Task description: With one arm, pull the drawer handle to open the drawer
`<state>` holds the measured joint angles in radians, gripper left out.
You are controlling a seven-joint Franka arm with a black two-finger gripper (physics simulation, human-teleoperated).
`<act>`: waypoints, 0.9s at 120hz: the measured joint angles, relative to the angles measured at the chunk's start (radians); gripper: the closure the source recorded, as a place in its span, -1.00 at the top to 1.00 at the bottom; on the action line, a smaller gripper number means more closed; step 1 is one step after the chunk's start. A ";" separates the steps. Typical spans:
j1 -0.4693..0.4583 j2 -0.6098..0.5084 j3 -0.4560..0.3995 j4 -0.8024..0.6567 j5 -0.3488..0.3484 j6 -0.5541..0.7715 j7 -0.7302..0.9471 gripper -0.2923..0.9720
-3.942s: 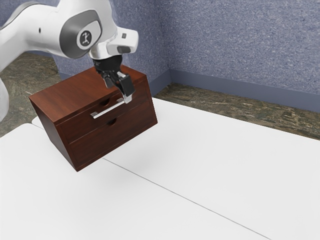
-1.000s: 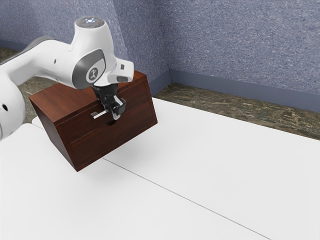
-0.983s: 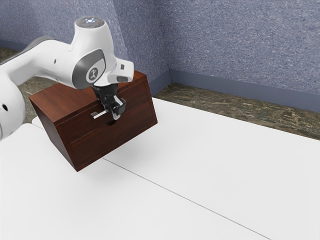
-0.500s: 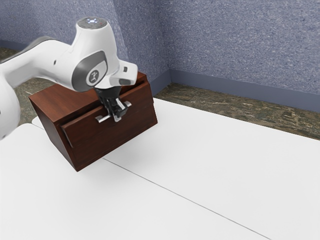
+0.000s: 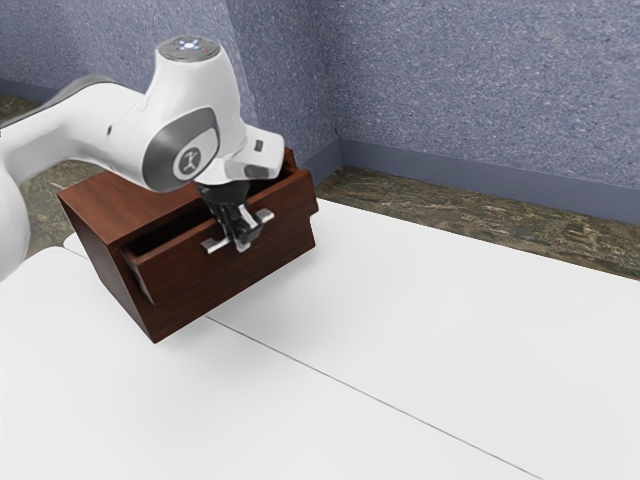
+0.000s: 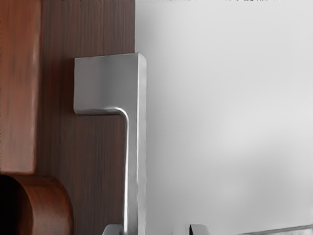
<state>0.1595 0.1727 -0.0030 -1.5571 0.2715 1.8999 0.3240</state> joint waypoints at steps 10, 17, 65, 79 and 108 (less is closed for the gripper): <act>-0.014 -0.009 0.000 -0.011 -0.002 0.003 -0.001 -0.40; -0.024 -0.022 0.000 -0.025 -0.003 0.004 -0.003 -0.40; -0.086 -0.044 0.000 -0.058 -0.017 0.007 -0.026 -0.38; -0.088 -0.070 0.000 -0.084 -0.019 0.007 -0.032 -0.38; -0.102 -0.097 0.000 -0.117 -0.019 0.007 -0.046 -0.39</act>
<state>0.0573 0.0758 -0.0032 -1.6740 0.2527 1.9072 0.2783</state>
